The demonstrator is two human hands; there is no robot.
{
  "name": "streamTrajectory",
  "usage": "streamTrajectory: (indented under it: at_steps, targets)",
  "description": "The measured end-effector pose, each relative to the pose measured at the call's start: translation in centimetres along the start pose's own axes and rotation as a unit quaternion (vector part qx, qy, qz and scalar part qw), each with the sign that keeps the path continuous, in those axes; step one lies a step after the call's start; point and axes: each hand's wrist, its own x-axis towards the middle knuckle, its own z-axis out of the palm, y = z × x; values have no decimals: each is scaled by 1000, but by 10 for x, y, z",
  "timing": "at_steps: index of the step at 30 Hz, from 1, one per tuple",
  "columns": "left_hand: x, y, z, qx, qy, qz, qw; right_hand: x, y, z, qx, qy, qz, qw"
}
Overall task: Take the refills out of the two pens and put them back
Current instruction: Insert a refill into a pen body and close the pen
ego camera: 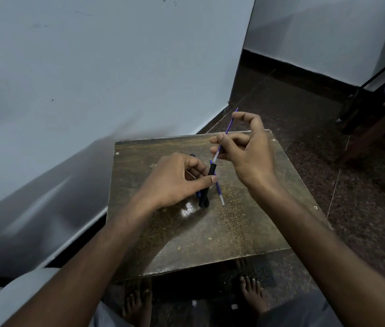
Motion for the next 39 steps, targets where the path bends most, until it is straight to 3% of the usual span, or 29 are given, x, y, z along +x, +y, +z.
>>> streamTrajectory:
  at_steps: [7, 16, 19, 22, 25, 32, 39]
  targets:
    - [-2, 4, -3, -19, 13, 14, 1000, -2, 1, 3, -54, 14, -60, 997]
    - [0, 5, -15, -6, 137, -15, 990, -6, 3, 6, -135, -59, -142, 979]
    - [0, 2, -22, 2, 207, -32, 978, -3, 8, 2, -284, -95, -192, 935]
    - [1, 0, -27, -6, 239, -48, 970, -6, 14, -2, -449, -237, -173, 844]
    - [1, 0, -28, -4, 233, -51, 971, -10, 16, -4, -528, -295, -157, 781]
    - [0, 2, -22, -4, 204, -45, 978, -9, 14, 3, -554, -299, -162, 760]
    - [0, 2, -22, -1, 202, -41, 979, -8, 14, 10, -538, -307, -162, 768]
